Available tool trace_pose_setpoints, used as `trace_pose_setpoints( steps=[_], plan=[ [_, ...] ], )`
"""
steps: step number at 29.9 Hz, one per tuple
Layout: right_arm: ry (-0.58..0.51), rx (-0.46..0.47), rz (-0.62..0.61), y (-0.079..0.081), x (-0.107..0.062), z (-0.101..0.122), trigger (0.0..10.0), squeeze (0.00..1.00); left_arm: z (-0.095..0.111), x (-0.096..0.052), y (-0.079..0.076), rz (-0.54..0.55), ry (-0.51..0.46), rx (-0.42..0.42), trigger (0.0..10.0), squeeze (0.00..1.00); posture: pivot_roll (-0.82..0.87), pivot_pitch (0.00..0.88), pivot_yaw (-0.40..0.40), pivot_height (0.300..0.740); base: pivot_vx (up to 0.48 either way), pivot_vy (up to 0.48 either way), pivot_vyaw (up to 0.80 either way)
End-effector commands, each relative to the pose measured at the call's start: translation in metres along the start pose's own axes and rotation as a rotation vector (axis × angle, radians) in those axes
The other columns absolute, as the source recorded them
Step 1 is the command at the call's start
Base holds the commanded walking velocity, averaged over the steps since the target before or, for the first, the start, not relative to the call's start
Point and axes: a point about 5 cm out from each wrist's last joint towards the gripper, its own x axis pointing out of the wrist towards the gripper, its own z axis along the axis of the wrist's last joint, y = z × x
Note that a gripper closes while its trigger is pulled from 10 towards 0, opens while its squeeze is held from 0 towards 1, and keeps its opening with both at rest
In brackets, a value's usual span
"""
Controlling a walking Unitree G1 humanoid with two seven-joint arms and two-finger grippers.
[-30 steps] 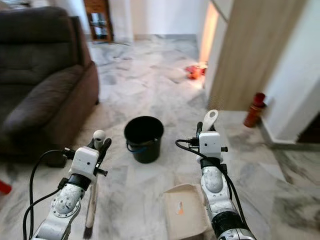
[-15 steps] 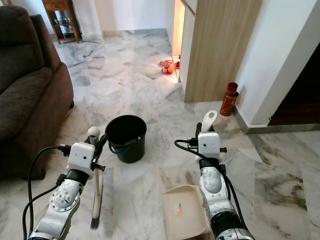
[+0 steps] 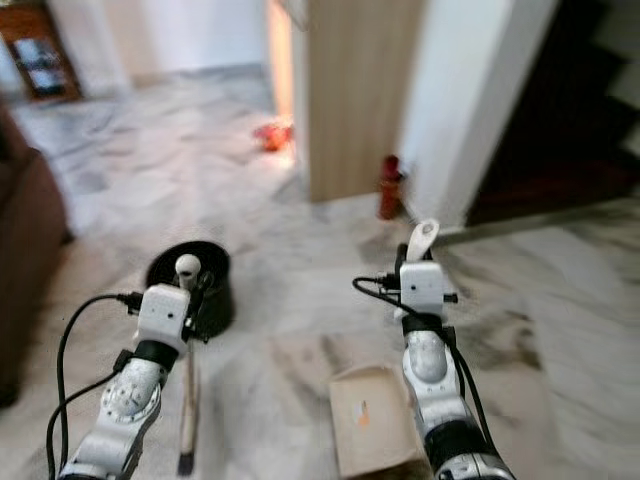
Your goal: Sweep floor
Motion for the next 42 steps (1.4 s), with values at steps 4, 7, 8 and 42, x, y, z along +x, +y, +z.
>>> trace_pose_setpoints(
  steps=[4,7,8,42],
  plan=[
    [-0.028,0.005,0.005,0.0017,0.0041,0.0066,10.0,0.00,0.0084,0.0049,0.0050,0.011,-0.042,0.043,10.0,0.00,0.13,0.000,0.015,0.740,0.000,0.000,-0.80],
    [-0.028,0.004,0.005,0.0016,0.0040,0.0065,10.0,0.00,0.0082,0.0046,0.0048,0.013,-0.042,0.035,10.0,0.00,0.13,0.000,0.016,0.740,0.000,0.000,-0.80],
    [-0.029,0.004,0.005,0.0015,0.0039,0.0066,10.0,0.00,0.0082,0.0046,0.0047,0.013,-0.043,0.035,10.0,0.00,0.13,0.000,0.015,0.740,0.000,0.000,-0.80],
    [-0.035,-0.006,0.006,0.0018,0.0055,0.0078,10.0,0.00,0.0121,0.0138,0.0047,0.013,-0.064,0.021,10.0,0.00,0.11,0.000,0.021,0.740,0.000,-0.029,-0.80]
  ],
)
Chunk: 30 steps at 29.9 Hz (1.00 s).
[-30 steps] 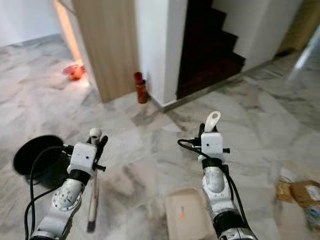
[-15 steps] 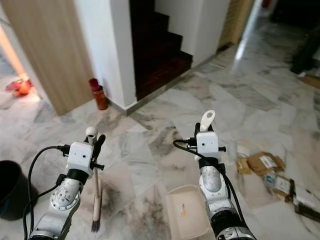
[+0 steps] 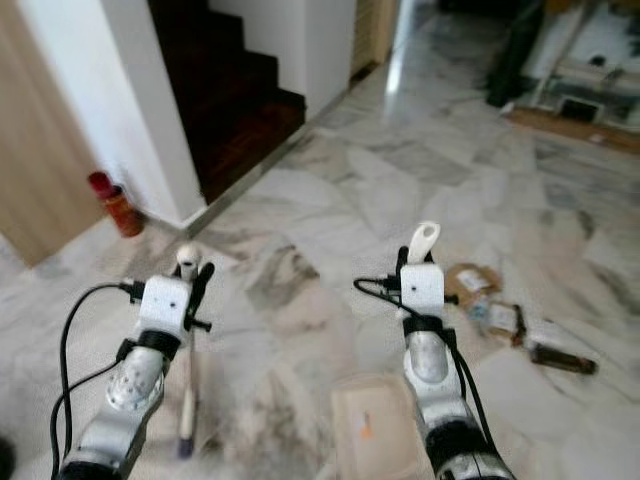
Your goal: Sweep floor
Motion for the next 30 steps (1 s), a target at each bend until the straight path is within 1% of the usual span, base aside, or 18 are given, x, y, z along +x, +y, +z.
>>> trace_pose_setpoints(
  steps=[1,15,19,22,27,30],
  plan=[
    [-0.050,0.012,-0.005,0.001,0.006,0.010,10.0,0.00,0.010,0.005,0.003,-0.001,-0.056,0.023,10.0,0.00,0.11,0.000,0.021,0.740,0.000,0.000,-0.80],
    [-0.047,0.015,-0.005,0.002,0.005,0.010,10.0,0.00,0.010,0.007,0.004,0.008,-0.060,0.008,10.0,0.00,0.11,0.000,0.021,0.740,0.000,0.000,-0.80],
    [-0.047,0.018,-0.005,0.003,0.005,0.010,10.0,0.00,0.010,0.007,0.004,0.013,-0.057,-0.013,10.0,0.00,0.11,0.000,0.023,0.740,0.000,0.000,-0.80],
    [-0.056,0.013,-0.003,0.005,0.005,0.011,10.0,0.00,0.011,0.007,0.008,0.044,-0.061,-0.060,10.0,0.00,0.12,0.000,0.023,0.740,0.000,0.000,0.00],
    [-0.049,0.012,-0.003,0.007,0.004,0.010,10.0,0.00,0.011,0.006,0.014,0.070,-0.056,-0.081,10.0,0.00,0.12,0.000,0.024,0.740,0.000,0.000,0.00],
    [-0.045,0.011,-0.001,0.007,0.003,0.009,10.0,0.00,0.010,0.006,0.015,0.073,-0.047,-0.091,10.0,0.00,0.12,0.000,0.026,0.740,0.000,0.000,0.00]
  ],
)
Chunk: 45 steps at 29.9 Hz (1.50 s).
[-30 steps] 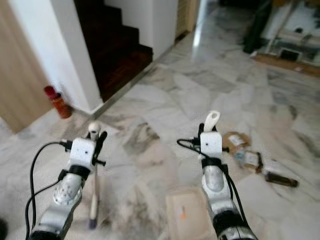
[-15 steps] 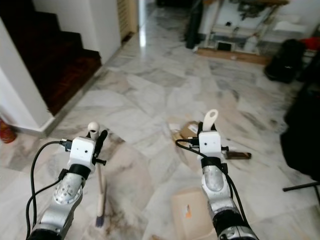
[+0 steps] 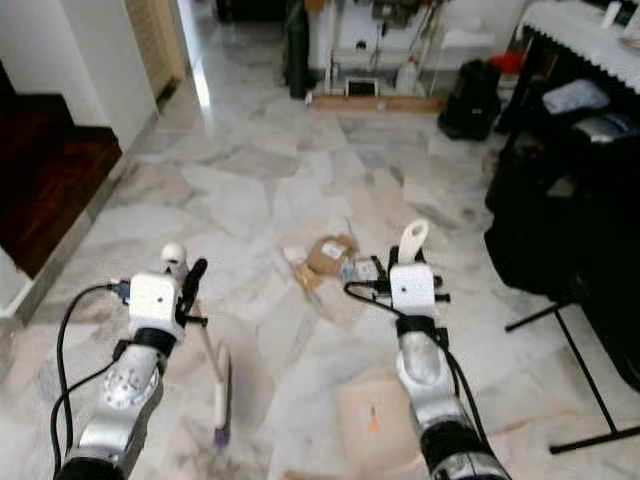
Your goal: Sweep floor
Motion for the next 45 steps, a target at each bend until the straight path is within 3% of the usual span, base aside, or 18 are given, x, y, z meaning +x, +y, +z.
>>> trace_pose_setpoints(
  steps=[1,9,11,25,45],
  plan=[
    [-0.042,-0.010,0.008,0.0004,0.0045,0.0081,10.0,0.00,0.0054,0.0018,0.0076,0.023,-0.022,-0.003,10.0,0.00,0.12,0.000,0.026,0.740,0.000,0.000,0.00],
    [-0.064,-0.020,0.026,0.0022,0.0037,0.0102,10.0,0.00,0.0048,0.0033,0.0080,0.025,-0.014,-0.001,10.0,0.00,0.12,0.000,0.029,0.740,0.000,0.314,0.45],
    [-0.053,0.014,0.013,0.0015,0.0037,0.0094,10.0,0.00,0.0049,0.0037,0.0080,0.023,-0.014,-0.001,10.0,0.00,0.12,0.000,0.029,0.740,0.000,0.274,0.00],
    [-0.048,0.006,0.023,0.0019,0.0040,0.0089,10.0,0.00,0.0047,0.0043,0.0083,0.023,-0.008,0.007,10.0,0.00,0.12,0.000,0.029,0.740,0.000,0.209,0.00],
    [-0.044,0.017,0.041,0.0033,0.0028,0.0079,10.0,0.00,0.0039,0.0021,0.0072,0.021,-0.002,0.014,10.0,0.00,0.12,0.000,0.026,0.740,0.344,0.000,0.00]
  ],
)
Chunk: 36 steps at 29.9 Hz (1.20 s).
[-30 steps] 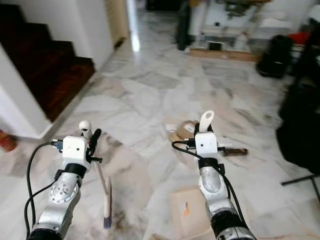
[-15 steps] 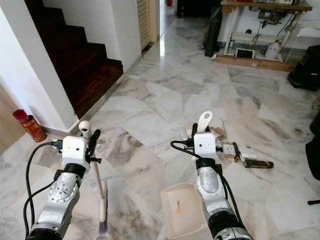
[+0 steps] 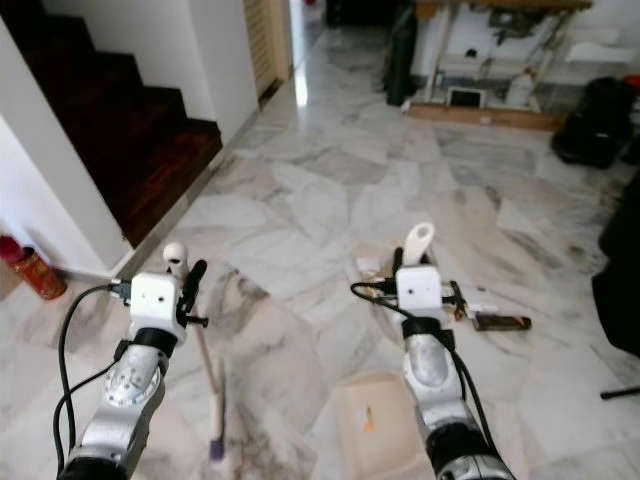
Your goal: Sweep floor
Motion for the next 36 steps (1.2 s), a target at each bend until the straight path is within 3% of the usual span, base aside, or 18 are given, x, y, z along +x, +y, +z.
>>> trace_pose_setpoints(
  steps=[1,9,16,36],
  plan=[
    [-0.034,0.020,-0.002,0.0014,0.0025,0.0065,10.0,0.00,0.0089,0.0050,0.0021,-0.002,-0.037,0.021,10.0,0.00,0.12,0.000,0.026,0.740,0.368,0.000,0.00],
    [-0.046,-0.020,0.028,0.0039,0.0023,0.0074,10.0,0.00,0.0086,0.0048,0.0020,-0.005,-0.036,0.020,10.0,0.00,0.12,0.000,0.028,0.740,0.371,0.000,0.00],
    [-0.047,-0.012,0.037,0.0058,0.0017,0.0073,10.0,0.00,0.0086,0.0058,0.0020,-0.006,-0.037,0.023,10.0,0.00,0.12,0.000,0.024,0.740,0.372,0.000,0.69],
    [-0.046,0.007,0.050,0.0066,0.0040,0.0085,10.0,0.00,0.0091,0.0066,0.0018,-0.012,-0.044,0.028,10.0,0.00,0.12,0.000,0.021,0.740,0.370,0.000,0.00]
  ],
)
